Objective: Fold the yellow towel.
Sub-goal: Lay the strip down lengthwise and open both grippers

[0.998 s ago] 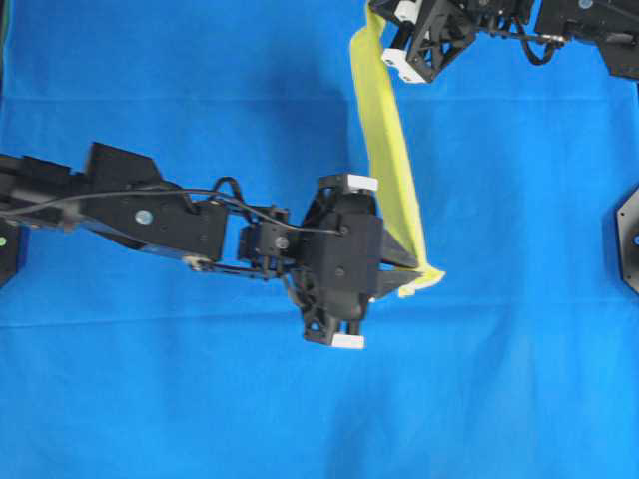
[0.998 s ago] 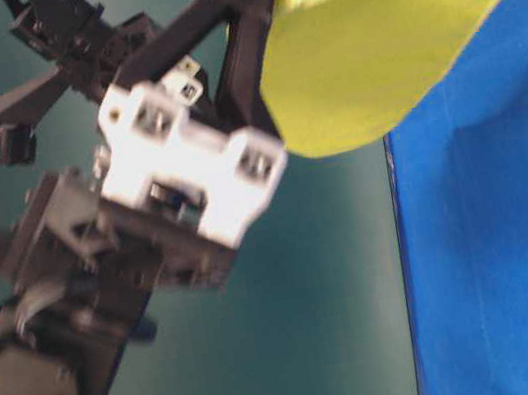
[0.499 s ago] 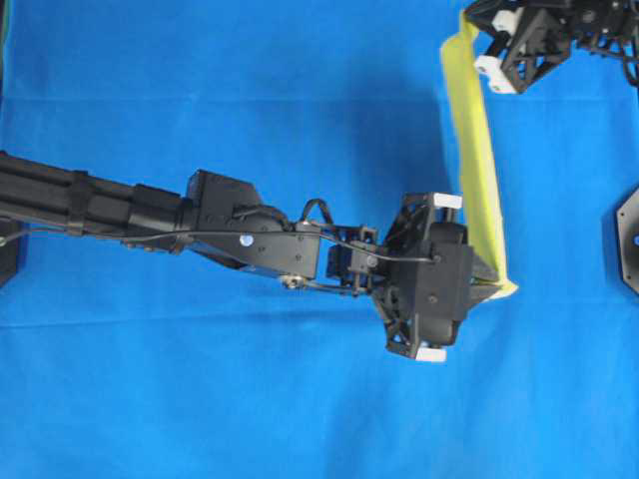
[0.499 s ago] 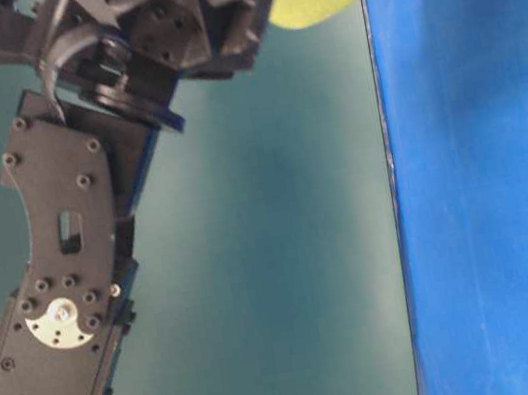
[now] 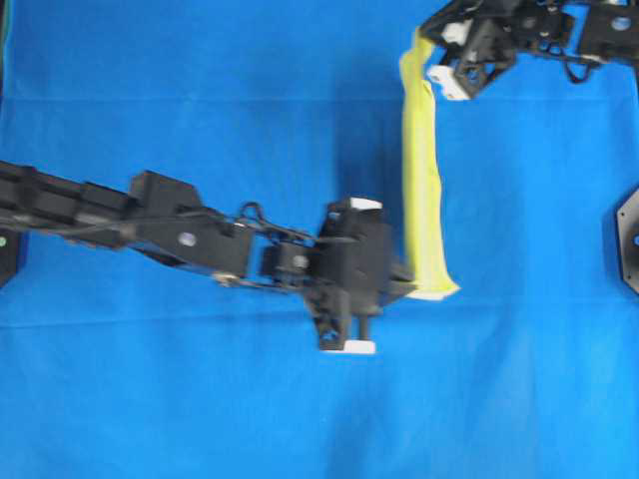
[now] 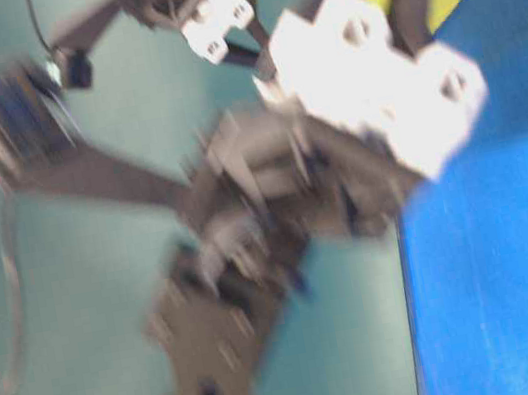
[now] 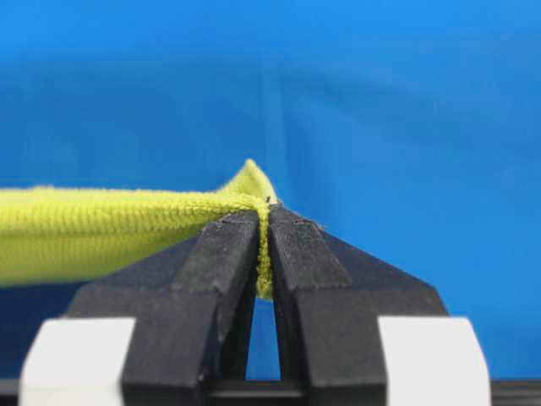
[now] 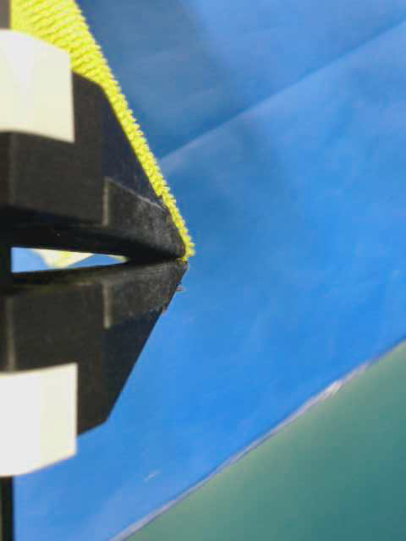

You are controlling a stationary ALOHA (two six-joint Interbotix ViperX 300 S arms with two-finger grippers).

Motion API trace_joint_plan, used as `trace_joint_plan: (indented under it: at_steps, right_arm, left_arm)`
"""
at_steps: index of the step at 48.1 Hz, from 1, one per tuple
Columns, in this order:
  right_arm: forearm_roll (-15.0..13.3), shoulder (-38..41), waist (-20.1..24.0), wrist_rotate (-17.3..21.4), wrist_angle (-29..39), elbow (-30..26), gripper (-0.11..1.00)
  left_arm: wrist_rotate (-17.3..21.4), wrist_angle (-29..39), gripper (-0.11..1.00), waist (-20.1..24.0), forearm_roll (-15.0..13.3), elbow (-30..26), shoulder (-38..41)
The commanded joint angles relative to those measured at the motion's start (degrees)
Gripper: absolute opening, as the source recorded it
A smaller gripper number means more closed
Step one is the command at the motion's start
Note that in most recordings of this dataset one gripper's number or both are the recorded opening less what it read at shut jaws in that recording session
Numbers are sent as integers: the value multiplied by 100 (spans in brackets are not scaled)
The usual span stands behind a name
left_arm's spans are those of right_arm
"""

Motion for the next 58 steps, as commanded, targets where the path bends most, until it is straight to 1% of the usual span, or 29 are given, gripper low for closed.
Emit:
trace_joint_plan:
  at_steps: [1,4,7,10,15,21,27,32,43,45,49,51,55,58]
  right_arm:
    - [9,299,53,9,-193,-475,2]
    - [9,492,123,0,-211,-659,2]
    - [-9,606,176,-9,-202,-800,2]
    - [-18,686,211,-18,-202,-888,2]
    - [-26,747,255,-70,-220,-923,2]
    - [-62,765,299,-105,-246,-879,2]
    - [-202,765,352,-114,-316,-844,2]
    - [-264,800,369,-114,-396,-835,2]
    - [-264,923,378,-114,-510,-844,2]
    - [-264,932,378,-114,-519,-853,3]
    - [-272,932,378,-123,-510,-853,4]
    - [-281,932,387,-123,-510,-861,14]
    - [-334,932,404,-132,-510,-844,39]
    - [-439,923,422,-141,-510,-835,56]
  left_arm:
    - [-246,-193,3,-316,18,369,-387]
    - [-413,-255,3,-334,18,633,-492]
    - [-492,-281,3,-369,26,879,-598]
    - [-527,-299,3,-378,18,1046,-659]
    - [-519,-352,3,-378,26,1169,-703]
    - [-492,-387,3,-334,44,1160,-703]
    - [-457,-387,3,-308,53,1125,-694]
    - [-439,-387,3,-290,62,1116,-686]
    - [-308,-387,4,-290,62,1099,-677]
    - [-299,-387,9,-290,62,1099,-677]
    - [-264,-360,26,-272,62,1107,-686]
    - [-246,-352,36,-255,62,1116,-694]
    - [-167,-290,58,-220,62,1143,-721]
    - [-105,-220,70,-202,62,1160,-765]
